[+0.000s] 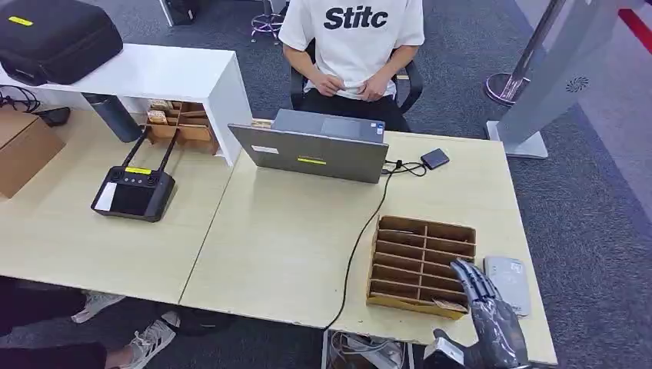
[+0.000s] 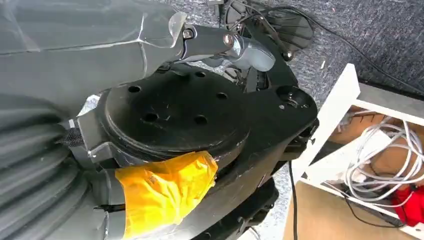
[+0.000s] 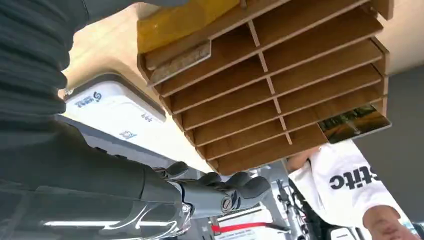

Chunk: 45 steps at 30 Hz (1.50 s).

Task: Pass the card to the sensor for recognition and then transmit it.

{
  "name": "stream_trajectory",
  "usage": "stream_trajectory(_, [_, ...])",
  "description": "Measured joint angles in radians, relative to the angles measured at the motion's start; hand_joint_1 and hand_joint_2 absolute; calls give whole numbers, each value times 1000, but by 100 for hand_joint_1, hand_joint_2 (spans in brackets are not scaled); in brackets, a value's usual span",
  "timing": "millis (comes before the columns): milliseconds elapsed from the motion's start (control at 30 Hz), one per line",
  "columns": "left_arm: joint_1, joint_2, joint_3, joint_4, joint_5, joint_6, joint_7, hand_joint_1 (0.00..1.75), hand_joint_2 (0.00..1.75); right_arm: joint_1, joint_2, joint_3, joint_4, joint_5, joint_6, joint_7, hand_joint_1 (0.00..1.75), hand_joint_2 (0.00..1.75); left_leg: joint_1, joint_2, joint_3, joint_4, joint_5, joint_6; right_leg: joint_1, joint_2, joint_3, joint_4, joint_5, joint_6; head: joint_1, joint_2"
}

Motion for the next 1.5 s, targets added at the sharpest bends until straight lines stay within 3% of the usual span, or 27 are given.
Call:
stream_trajectory(867, [3,2,0,0,-9,-2,0,0,175,-10,9,28,61,11,-21,16,0,175,0,0,0,0,0,0,0,0,0,0,0,0,0,0])
stream_trajectory(1500, [4,4,0,0,-27,-2,1,0,175,-30,12,29,126,133,-83,55,0,175,0,0,0,0,0,0,0,0,0,0,0,0,0,0])
